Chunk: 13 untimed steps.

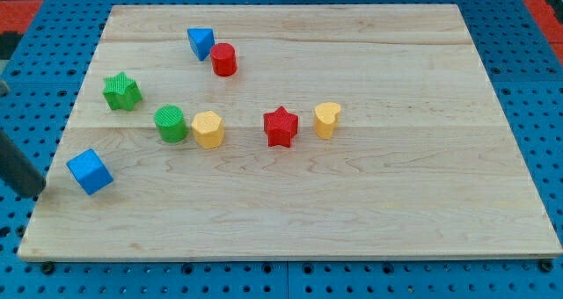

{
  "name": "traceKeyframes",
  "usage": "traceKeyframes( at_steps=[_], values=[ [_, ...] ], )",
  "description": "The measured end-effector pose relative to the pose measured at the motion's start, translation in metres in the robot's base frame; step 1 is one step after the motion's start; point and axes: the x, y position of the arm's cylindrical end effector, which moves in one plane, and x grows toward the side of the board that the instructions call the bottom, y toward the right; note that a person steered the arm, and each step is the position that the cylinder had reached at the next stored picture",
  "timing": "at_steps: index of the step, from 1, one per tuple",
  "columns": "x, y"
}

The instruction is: Push the blue cube vertically above the green circle

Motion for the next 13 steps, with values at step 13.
traceKeyframes(
  at_steps=[13],
  values=[
    [-0.112,0.17]
  ],
)
